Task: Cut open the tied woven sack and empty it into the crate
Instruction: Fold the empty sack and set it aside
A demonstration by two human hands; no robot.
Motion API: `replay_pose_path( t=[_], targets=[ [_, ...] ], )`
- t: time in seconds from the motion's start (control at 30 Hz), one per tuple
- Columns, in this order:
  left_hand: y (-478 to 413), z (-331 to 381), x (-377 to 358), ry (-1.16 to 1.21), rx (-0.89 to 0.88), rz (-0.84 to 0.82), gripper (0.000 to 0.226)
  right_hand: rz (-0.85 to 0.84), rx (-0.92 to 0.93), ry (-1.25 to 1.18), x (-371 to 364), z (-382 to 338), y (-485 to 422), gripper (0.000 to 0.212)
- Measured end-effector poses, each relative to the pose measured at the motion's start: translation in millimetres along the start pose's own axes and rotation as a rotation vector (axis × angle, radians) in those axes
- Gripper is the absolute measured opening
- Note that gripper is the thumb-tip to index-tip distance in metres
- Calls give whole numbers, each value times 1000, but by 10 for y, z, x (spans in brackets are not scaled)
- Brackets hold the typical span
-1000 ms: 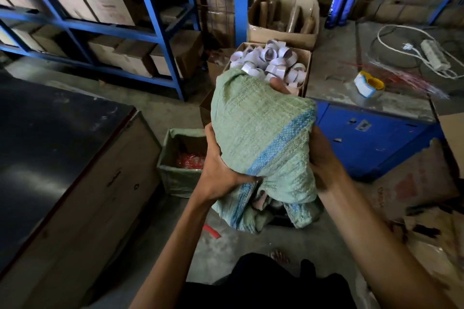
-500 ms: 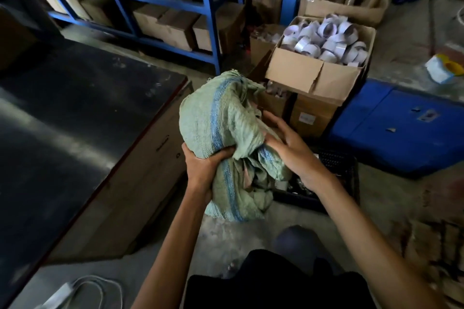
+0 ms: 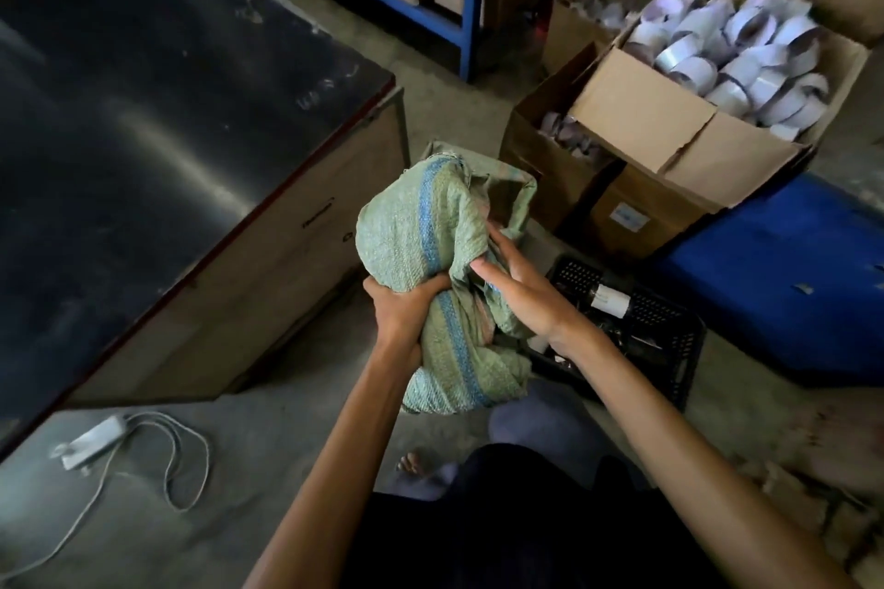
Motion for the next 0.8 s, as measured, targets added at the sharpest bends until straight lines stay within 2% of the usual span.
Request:
replay_pose_path(
  t=[0.17, 0.37, 0.53, 0.63, 0.8],
  targets=[
    [-539, -128, -391, -7, 126, 75, 81, -106, -115, 23, 475, 208, -655, 86],
    [-1331, -419, -795, -32, 256, 149, 80, -154, -214, 37, 1007, 650, -1438, 61],
    [-2156, -866, -1022, -25, 341, 190, 73, -155, -258, -36, 1329, 1226, -2165, 52],
    [-2701, -1090, -1166, 7, 336, 202, 73, -155, -253, -38, 1513, 1508, -2594, 55],
    [-3676, -1288, -1454, 48, 235, 184, 99, -154, -120, 87, 1854, 1722, -3370, 65]
  ],
)
Point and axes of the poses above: each hand's wrist, its own y-axis away from the middle knuckle, its own x-axis out of the back of the hand, z = x × y, the point moved 7 cm from there along -y, towards the middle knuckle, and after that the axes turned 5 degrees about -z, right-handed, at the moved point
